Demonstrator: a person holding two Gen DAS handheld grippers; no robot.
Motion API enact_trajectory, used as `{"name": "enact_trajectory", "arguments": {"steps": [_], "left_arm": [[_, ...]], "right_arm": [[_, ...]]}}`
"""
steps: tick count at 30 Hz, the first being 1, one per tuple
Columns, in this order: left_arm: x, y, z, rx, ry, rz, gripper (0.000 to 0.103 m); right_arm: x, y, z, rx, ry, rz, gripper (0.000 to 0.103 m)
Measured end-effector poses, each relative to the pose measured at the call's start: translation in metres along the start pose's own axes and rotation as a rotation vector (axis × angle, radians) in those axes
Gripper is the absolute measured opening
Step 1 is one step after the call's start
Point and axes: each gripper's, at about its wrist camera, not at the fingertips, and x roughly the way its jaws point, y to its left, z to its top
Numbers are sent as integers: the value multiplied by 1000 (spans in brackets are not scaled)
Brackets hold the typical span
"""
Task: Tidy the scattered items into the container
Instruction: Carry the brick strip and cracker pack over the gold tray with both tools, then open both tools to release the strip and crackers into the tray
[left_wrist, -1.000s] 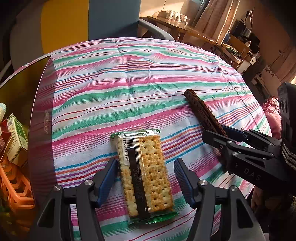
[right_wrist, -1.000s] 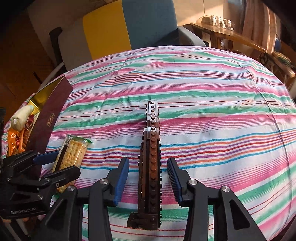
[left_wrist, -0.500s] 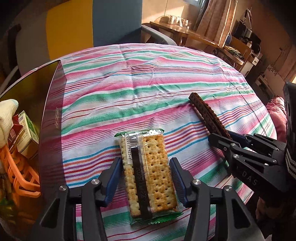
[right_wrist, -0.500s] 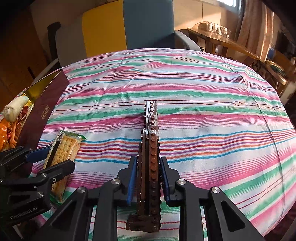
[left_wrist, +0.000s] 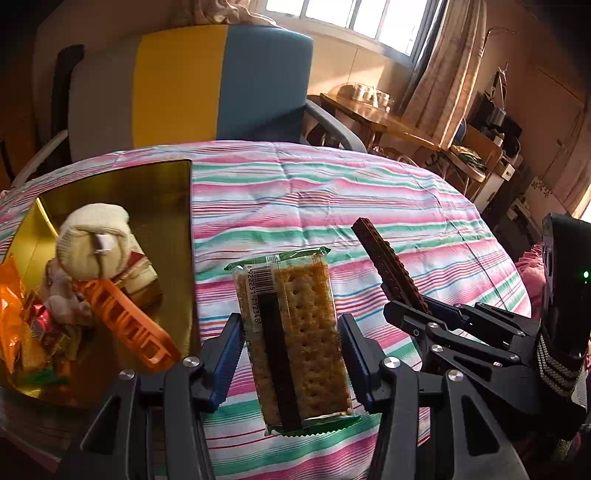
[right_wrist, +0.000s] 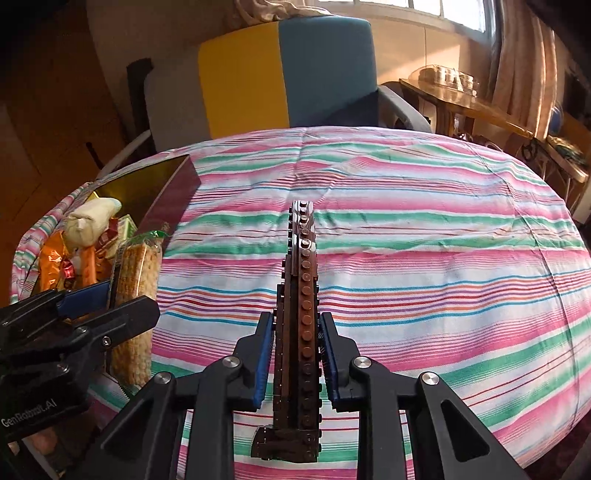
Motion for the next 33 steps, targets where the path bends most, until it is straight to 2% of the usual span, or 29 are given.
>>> {"name": "enact_trajectory", "arguments": {"steps": [6,12,22,27,33], "left_arm": [[-28,32,-1,-63,-63,54,53],[-55,83,-3,-152,-114,142,53],[-59,161,7,-250,-120,273,53],[-48,186,7,-275,-90,302,53],[-32,200,4,-290,-64,304,53]], "right_arm": [[-4,42,13,-53,-29,77,25],[-1,90,33,-88,-38,195,25],[20,182,63,-176,-28,361,25],[42,210,69,-213,8,386,25],[68,219,70,-226,57,358,25]]}}
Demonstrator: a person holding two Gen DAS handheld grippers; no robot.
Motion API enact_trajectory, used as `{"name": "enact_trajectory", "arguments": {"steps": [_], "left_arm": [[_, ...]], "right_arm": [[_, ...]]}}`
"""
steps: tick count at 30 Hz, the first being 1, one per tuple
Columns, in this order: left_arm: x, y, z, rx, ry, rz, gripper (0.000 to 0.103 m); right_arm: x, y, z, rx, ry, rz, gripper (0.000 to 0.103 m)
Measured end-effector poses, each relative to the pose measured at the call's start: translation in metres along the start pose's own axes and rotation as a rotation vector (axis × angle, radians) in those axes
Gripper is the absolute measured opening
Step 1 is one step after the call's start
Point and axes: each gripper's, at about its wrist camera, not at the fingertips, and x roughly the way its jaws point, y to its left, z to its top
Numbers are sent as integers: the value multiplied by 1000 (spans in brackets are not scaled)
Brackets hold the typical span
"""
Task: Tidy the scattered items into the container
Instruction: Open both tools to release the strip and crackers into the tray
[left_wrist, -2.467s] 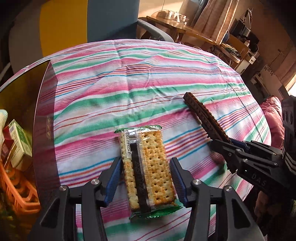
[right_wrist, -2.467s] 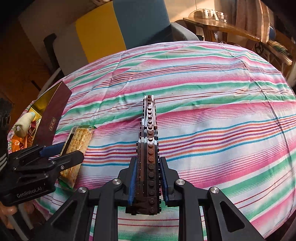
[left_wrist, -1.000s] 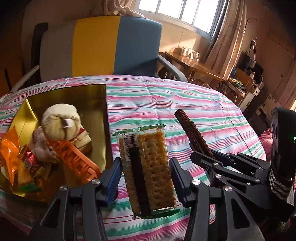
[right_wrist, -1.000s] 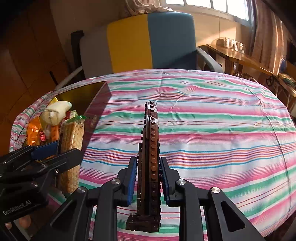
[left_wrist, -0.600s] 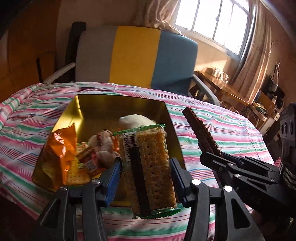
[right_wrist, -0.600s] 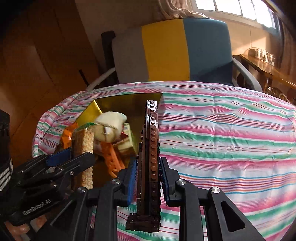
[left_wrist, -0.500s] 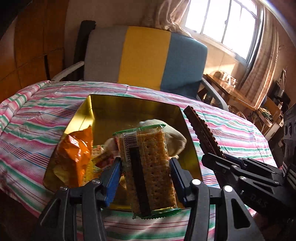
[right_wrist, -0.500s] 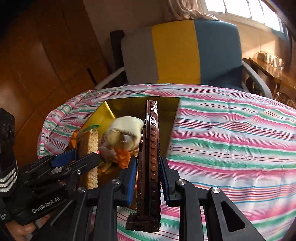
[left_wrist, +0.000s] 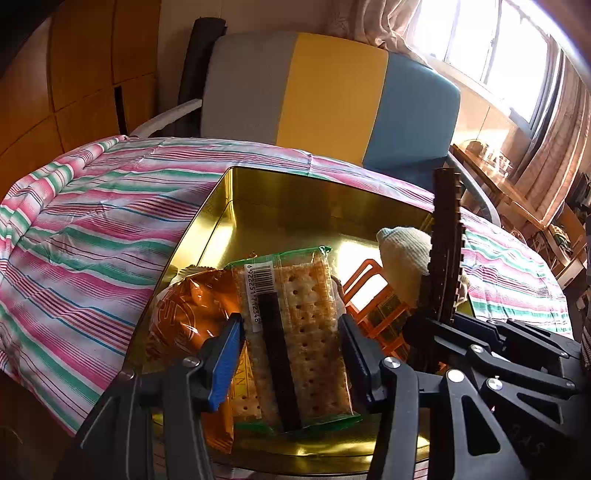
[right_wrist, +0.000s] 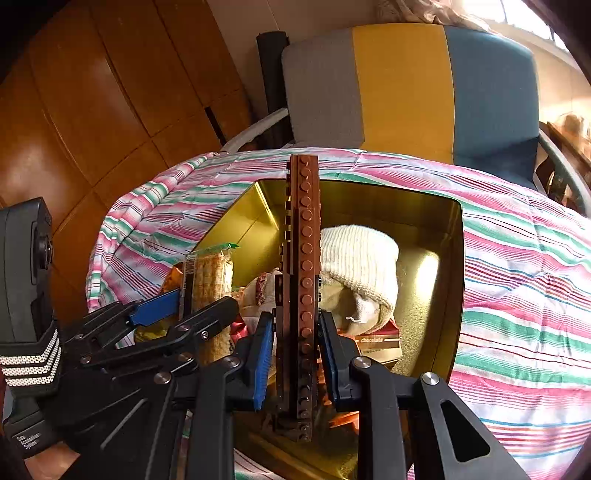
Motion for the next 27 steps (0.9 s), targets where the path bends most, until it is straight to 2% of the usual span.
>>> {"name": "enact_trajectory", "arguments": {"steps": [8,20,27], "left_arm": [[-5,-1,-5,-26,-13,-11,52],[-24,-3,-14,-23,-44,10,54],[-37,-9,-22,-14,-73,42,63]], "right_arm": [[7,-4,-12,13,41,28,25],[-4,2,-15,0,9,15,28],[-15,-1,-29,20,7,-14,28]]}}
